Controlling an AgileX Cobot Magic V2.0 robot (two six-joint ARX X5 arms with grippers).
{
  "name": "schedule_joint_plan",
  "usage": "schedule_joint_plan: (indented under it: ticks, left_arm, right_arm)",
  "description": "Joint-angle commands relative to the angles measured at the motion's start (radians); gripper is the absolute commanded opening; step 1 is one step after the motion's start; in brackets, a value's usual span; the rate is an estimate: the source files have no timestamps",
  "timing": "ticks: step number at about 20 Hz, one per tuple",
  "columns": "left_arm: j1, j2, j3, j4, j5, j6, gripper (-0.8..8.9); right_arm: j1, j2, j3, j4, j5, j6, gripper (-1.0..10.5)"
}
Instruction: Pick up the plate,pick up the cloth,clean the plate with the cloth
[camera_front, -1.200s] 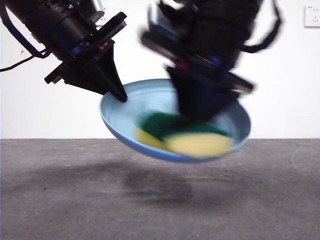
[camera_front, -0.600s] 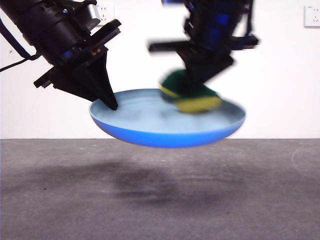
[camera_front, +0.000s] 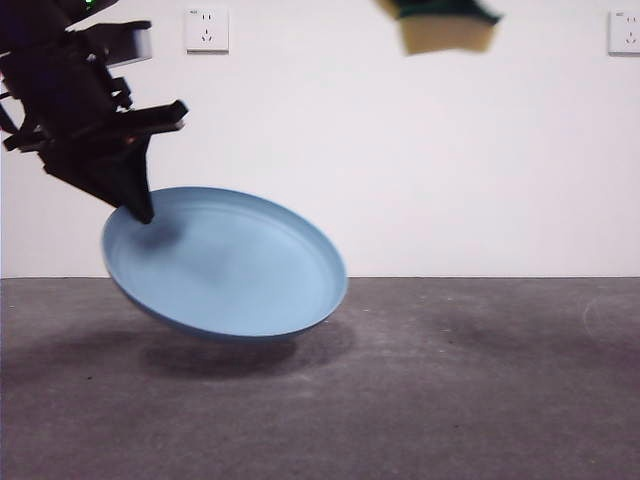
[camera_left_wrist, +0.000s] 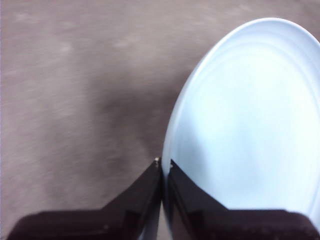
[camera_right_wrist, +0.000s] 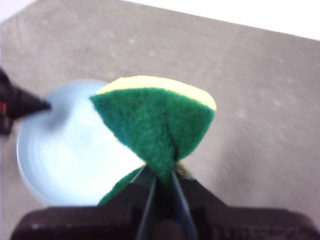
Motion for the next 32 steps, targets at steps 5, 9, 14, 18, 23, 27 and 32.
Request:
schedule_joint_plan:
  ticks: [5,9,14,18,23,27,32]
  left_arm:
    - [0.031,0.226,-0.002,0.02,-0.005,0.023,0.01]
    - [0.031,0.27,-0.002,0.034,-0.005,0.021,3.6]
    - [0.024,0.201,0.001,0.03,0.009,-0.006,4.4]
    - [-0.007,0.016,0.001,-0.032,0.093,-0.034,4.4]
    - [-0.072,-0.28,0.001,-0.167,0.135,-0.04,4.4]
    - [-0.114,-0.46,0.001,-0.292,0.134,-0.04,4.4]
    - [-0.123,-0.541,0.001,-0.343,0.127,-0.04,4.4]
  right_arm:
    - [0.0,-0.176,-0.008,-0.188,0.004,-0.01,-0.1]
    - [-0.001,-0.222,-0.008,-0.218,0.033,-0.01,-0.1]
    - [-0.013,-0.158,-0.008,-0.216,0.135,-0.011,-0.1]
    - [-0.082,0.005,-0.008,-0.148,0.126,-0.011,-0.1]
    - [-0.232,0.314,-0.008,-0.002,-0.113,-0.006,0.0]
    - [-0.33,0.554,-0.008,0.029,-0.282,0.04,0.1]
    - [-0.362,0.66,-0.008,0.015,-0.344,0.045,3.3]
